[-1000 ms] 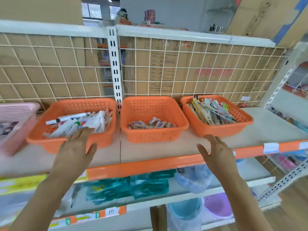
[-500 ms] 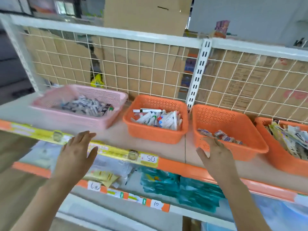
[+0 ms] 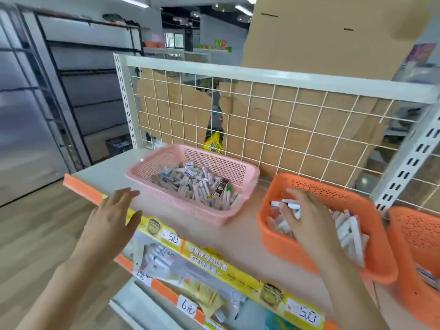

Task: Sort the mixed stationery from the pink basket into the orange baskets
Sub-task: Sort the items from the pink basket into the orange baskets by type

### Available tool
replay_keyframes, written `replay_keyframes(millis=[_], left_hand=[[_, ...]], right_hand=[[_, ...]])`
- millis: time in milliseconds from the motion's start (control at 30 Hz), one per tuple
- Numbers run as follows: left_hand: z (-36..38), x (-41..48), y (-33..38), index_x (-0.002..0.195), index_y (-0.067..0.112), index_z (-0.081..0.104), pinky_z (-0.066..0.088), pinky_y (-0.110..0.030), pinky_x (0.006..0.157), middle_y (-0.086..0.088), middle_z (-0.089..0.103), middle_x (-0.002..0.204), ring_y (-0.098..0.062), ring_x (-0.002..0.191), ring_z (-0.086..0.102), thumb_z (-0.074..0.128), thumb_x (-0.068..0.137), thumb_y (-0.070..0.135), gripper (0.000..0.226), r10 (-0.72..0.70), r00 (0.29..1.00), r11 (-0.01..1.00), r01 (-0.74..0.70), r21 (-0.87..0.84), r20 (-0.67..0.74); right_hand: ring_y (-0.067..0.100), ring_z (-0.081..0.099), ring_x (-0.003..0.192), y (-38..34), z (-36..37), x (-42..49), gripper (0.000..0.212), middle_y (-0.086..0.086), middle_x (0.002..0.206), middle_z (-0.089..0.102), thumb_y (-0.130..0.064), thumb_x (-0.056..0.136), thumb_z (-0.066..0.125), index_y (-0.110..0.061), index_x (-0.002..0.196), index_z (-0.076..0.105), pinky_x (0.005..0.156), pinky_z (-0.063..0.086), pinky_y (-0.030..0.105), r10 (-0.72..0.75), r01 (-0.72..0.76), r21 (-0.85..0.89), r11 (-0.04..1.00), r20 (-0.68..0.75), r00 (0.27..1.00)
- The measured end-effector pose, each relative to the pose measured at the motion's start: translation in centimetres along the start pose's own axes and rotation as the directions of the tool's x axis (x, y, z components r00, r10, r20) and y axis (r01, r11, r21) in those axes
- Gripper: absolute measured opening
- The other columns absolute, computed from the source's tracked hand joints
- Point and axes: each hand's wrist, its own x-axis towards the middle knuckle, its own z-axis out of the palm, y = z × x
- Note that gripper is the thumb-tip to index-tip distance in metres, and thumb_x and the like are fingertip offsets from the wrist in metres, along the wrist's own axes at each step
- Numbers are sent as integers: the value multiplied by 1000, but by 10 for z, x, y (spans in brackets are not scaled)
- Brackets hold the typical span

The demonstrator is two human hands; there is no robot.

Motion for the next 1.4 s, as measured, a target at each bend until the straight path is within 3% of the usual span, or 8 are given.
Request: replay_keyframes(millis=[233, 600, 767, 867, 967, 1100, 1233, 1400], left_hand=[[15, 53, -23, 122, 7, 58, 48, -51, 82, -13, 57, 124, -40, 101, 60, 68, 80, 9, 43, -1, 1000, 1000, 1, 1, 9], [56, 112, -40, 117, 8, 60, 49, -49, 80, -12, 58, 119, -37, 102, 59, 67, 81, 11, 37, 80, 994, 995, -76, -60, 74], [77, 151, -41, 116, 7, 62, 51, -45, 84, -10, 60, 117, -36, 102, 60, 53, 79, 28, 44, 202, 952, 974, -170, -150, 230], [90, 178, -39, 131, 19, 50, 45, -34, 92, 1, 50, 133, -22, 113, 53, 58, 91, 28, 43, 265, 881, 964, -228, -139, 393], [105, 203, -35, 131, 24, 48, 40, -32, 101, 5, 47, 139, -16, 116, 52, 59, 90, 33, 44, 330, 779, 942, -305, -137, 534], [126, 227, -33, 126, 18, 52, 42, -25, 94, 1, 53, 130, -14, 115, 53, 58, 90, 33, 39, 401, 628, 878, -471, -85, 667], [144, 238, -29, 118, 8, 54, 43, -33, 100, -8, 57, 123, -23, 110, 57, 52, 93, 32, 35, 446, 526, 730, -682, 46, 724], [154, 248, -26, 122, 3, 48, 41, -37, 99, -14, 51, 127, -27, 116, 50, 42, 96, 32, 39, 453, 388, 673, -739, -22, 802]], right_hand=[[35, 62, 90, -23, 46, 53, 29, 13, 98, 65, -15, 80, 71, -8, 107, 64, 75, 47, 40, -50, 50, -4, 999, 26, 998], [31, 59, 104, -46, 91, 81, 36, 9, 116, 62, -26, 88, 60, -11, 121, 59, 82, 45, 36, -72, 75, -11, 997, 177, 982], [22, 58, 108, -61, 106, 95, 38, 0, 127, 57, -31, 92, 53, -19, 127, 53, 81, 42, 30, -115, 117, 5, 993, 244, 963], [19, 55, 113, -70, 120, 104, 36, -4, 126, 55, -31, 93, 53, -24, 128, 50, 89, 45, 36, -93, 89, 25, 996, 282, 955], [14, 50, 117, -79, 137, 114, 38, -6, 128, 52, -30, 94, 51, -23, 131, 47, 83, 39, 27, -50, 58, -15, 998, 338, 940], [13, 47, 122, -87, 158, 128, 40, -5, 135, 48, -27, 95, 50, -23, 134, 45, 95, 38, 28, -8, 23, -37, 999, 381, 925], [13, 44, 125, -92, 176, 142, 41, -4, 137, 47, -28, 96, 49, -22, 136, 44, 99, 33, 25, 25, 18, -98, 995, 419, 908], [12, 41, 128, -90, 188, 151, 44, -4, 141, 45, -29, 96, 49, -21, 138, 42, 102, 32, 26, 66, 19, -168, 986, 485, 872]])
